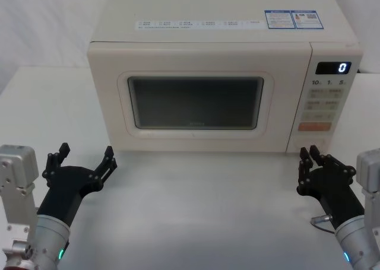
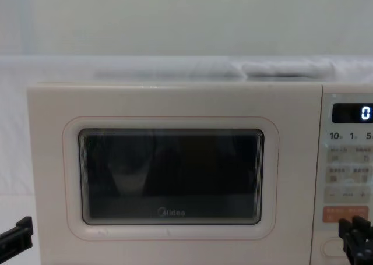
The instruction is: Press the button to open the microwave door with one hand; close the microwave door with the other hand.
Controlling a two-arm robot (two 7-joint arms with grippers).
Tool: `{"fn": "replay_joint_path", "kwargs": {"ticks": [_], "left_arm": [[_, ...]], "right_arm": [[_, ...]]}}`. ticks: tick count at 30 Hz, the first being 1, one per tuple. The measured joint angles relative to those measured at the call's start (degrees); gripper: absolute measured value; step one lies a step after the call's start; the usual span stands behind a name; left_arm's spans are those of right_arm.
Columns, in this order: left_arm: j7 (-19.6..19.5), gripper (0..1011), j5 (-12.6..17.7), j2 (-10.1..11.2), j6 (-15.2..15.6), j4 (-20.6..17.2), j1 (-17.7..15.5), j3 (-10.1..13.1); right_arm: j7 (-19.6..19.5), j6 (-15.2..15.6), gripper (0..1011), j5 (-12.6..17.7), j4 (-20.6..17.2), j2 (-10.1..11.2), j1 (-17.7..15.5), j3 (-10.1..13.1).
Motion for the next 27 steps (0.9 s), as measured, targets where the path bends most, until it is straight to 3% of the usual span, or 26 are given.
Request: {"fn": "replay_joint_path", "kwargs": {"ticks": [7, 27], "left_arm": [[0.0, 1001, 0.0, 0.0, 0.0, 0.0, 0.0, 0.0], [0.0, 1001, 0.0, 0.0, 0.0, 0.0, 0.0, 0.0]], "right_arm": [[0.0, 0.0, 0, 0.0, 0.0, 0.0, 0.0, 0.0], [0.0, 0.0, 0, 0.0, 0.0, 0.0, 0.0, 0.0]]}}
